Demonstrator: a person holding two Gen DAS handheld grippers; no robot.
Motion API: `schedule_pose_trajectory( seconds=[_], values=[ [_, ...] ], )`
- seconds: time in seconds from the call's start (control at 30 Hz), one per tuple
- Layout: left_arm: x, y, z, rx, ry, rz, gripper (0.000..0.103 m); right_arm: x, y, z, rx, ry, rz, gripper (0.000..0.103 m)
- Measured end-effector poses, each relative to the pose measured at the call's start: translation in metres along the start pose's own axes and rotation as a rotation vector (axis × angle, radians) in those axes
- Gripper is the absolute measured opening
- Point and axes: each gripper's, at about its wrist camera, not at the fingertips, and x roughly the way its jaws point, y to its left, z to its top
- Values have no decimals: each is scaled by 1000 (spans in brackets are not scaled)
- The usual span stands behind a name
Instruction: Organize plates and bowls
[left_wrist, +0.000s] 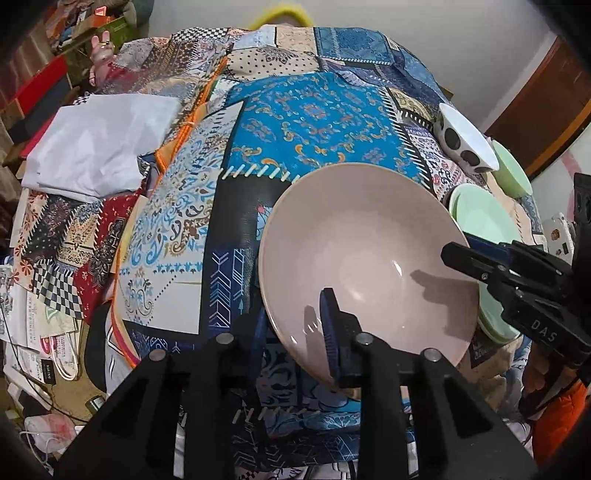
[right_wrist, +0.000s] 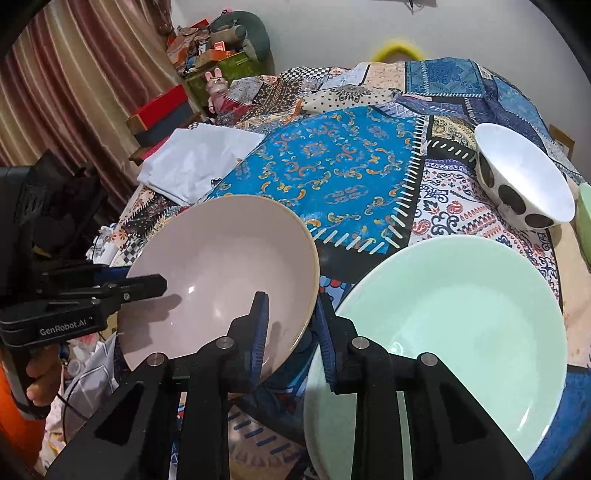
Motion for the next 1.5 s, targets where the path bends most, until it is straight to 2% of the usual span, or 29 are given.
schedule_pose_trajectory(
  seconds=[0.2,0.4,0.73,0.87,1.0,1.07,1.1,1.27,1.37,1.5],
  values=[
    [-4,6,8,-11,-18,38,28,5,6,2,-24,1,0,24],
    [-2,6,10,-1,0,56,28,-2,-3,1,-2,-5,32,23],
    [-47,-4,17,6,-102,141,28,-61,-32,4,35,-123,-4,24],
    [-71,-26,29,38,-156,144,28,-93,-59,3,75,-184,-45,30],
    [-89,-60,47,88,-211,143,37,-122,-90,3,113,-240,-92,34],
    [-93,-75,55,117,-225,137,40,-136,-106,1,136,-264,-124,42],
    [-93,-84,60,132,-230,133,40,-142,-112,0,144,-275,-139,43],
    [-84,-130,85,200,-234,92,48,-164,-142,1,181,-303,-200,44],
    [-71,-158,100,242,-231,86,49,-170,-156,4,192,-316,-229,46],
    [-51,-188,122,278,-220,60,62,-166,-174,9,208,-312,-247,53]
  ],
)
